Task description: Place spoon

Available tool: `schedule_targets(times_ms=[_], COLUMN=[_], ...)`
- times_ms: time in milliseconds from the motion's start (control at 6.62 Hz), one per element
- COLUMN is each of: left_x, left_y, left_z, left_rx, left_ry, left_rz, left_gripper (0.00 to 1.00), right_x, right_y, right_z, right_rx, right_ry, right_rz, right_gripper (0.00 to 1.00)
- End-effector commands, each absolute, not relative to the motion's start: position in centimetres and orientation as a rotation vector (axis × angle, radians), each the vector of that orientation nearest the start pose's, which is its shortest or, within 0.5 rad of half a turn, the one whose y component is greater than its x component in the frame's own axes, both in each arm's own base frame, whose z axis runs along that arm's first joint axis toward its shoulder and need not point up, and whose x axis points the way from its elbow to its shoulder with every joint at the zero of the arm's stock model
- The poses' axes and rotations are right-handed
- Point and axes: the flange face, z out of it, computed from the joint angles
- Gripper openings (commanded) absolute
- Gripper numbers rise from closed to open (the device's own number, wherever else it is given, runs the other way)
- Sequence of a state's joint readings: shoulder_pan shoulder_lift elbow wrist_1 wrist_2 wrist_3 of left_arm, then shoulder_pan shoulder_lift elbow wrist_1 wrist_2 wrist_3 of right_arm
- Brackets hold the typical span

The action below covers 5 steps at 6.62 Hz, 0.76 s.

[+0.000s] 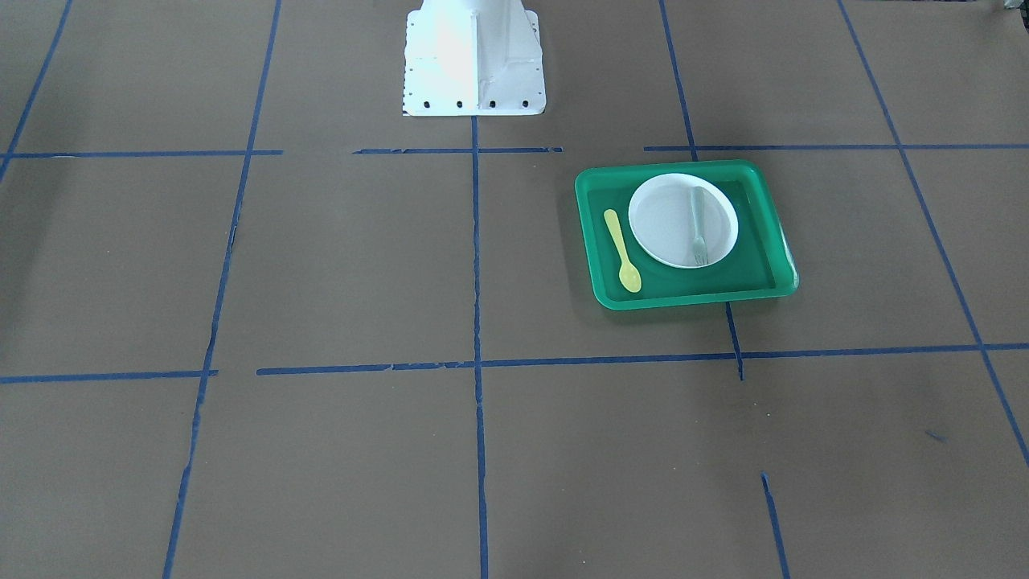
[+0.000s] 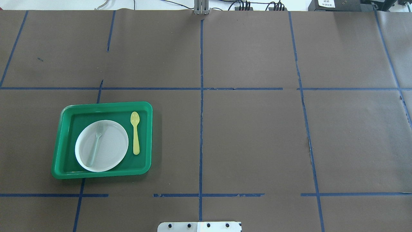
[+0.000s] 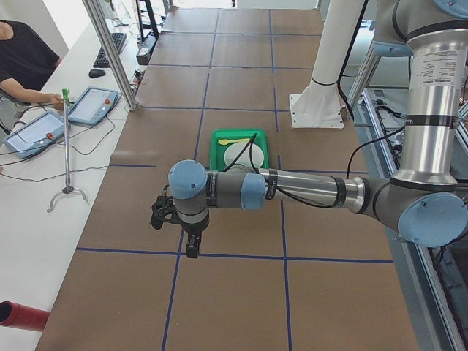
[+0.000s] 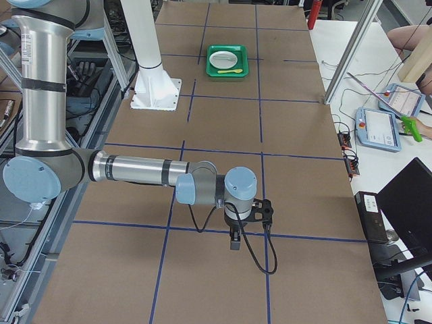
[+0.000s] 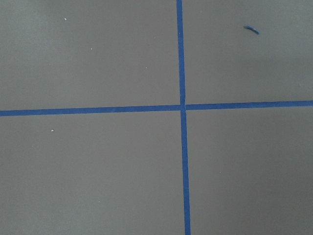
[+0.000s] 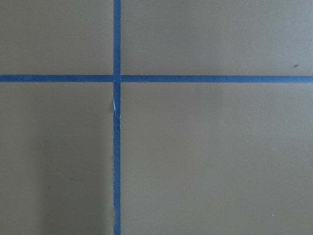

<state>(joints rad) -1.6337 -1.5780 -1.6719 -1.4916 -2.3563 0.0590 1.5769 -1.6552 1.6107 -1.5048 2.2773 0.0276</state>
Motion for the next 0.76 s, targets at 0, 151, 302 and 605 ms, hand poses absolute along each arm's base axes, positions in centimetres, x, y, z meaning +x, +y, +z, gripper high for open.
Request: schedule_targets(times_ms=[0,151,302,605], left_x=[-9.39,-9.38,-9.39,-9.39], left_y=[-49.0,-49.06,-49.26,-49.32], left_z=[61.29,61.36,61.28,61.35], left_rx=[0.075,0.074,0.075,0.074], left_ry=[0.782,0.784,0.784,0.784], left_rz=[0.007,0.007,0.007,0.007], left_gripper=[1.0,1.0,1.0,1.0], right_x=[7.15,7.15,7.15,7.15], right_y=[-45.69,-45.69,-45.69,-45.69], right_z=[67.71,67.71,67.71,67.71], right_rx=[0.013,0.013,0.013,0.013], right_ry=[-0.706,-0.706,-0.706,-0.706], right_rz=[0.025,0.025,0.025,0.025], right_gripper=[1.0,1.0,1.0,1.0])
